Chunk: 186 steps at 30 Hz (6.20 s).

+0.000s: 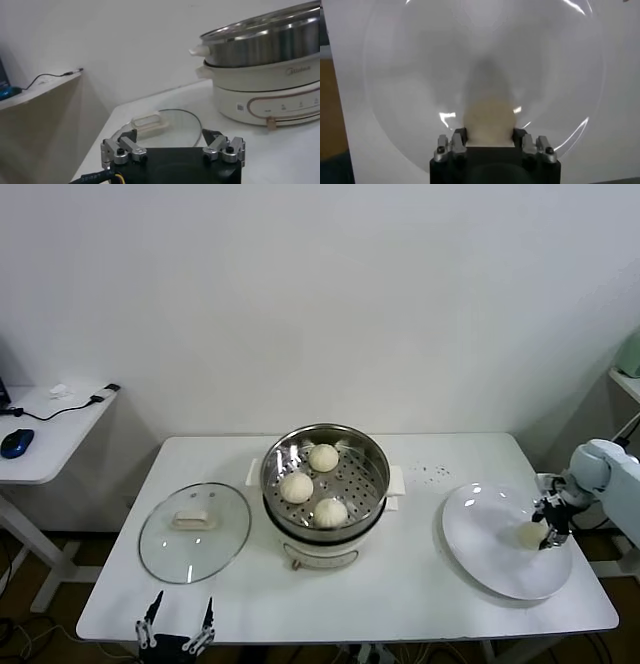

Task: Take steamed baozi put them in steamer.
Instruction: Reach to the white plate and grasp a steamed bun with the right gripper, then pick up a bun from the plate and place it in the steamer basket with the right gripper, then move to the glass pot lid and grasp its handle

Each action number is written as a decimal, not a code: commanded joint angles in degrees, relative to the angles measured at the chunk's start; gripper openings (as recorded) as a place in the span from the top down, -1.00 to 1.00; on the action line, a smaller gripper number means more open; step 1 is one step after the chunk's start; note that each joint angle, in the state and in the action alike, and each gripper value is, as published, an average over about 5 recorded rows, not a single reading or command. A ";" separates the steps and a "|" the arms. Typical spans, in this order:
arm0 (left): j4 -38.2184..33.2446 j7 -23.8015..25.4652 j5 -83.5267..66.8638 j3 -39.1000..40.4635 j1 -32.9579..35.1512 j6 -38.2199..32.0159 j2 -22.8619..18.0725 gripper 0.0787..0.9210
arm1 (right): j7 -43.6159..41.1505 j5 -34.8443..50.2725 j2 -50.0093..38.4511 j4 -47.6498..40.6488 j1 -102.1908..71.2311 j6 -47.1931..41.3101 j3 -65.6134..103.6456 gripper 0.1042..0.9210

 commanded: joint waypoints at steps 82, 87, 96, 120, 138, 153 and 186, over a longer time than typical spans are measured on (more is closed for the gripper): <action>2.27 0.48 -2.14 2.38 -0.67 -3.76 1.86 -0.77 | 10.67 58.69 38.39 12.80 43.72 -18.15 -57.30 -0.75; 2.16 0.40 -2.00 2.12 -0.42 -3.87 1.89 -0.77 | 10.69 59.23 32.83 14.42 47.66 -15.87 -54.72 -0.76; 2.13 0.09 -1.73 1.38 -0.38 -4.00 1.50 -0.77 | 15.95 64.81 17.57 18.03 51.13 -2.29 -50.76 -0.76; -2.58 0.13 1.30 -2.13 -1.28 -0.21 -0.38 -0.77 | 55.24 58.25 -9.60 39.36 -24.92 6.18 27.46 -0.76; -2.19 -3.41 44.10 -6.49 -7.54 4.94 0.80 -0.77 | 57.24 48.26 11.02 47.41 -67.65 4.25 68.24 -0.76; 16.20 -11.32 72.41 -1.22 -22.30 11.25 4.12 -0.77 | 57.86 40.56 19.01 44.38 -71.33 7.08 71.03 -0.76; 38.27 -13.34 73.02 1.74 -41.36 8.52 9.32 -0.77 | 58.75 33.71 21.38 42.49 -70.46 7.65 70.83 -0.76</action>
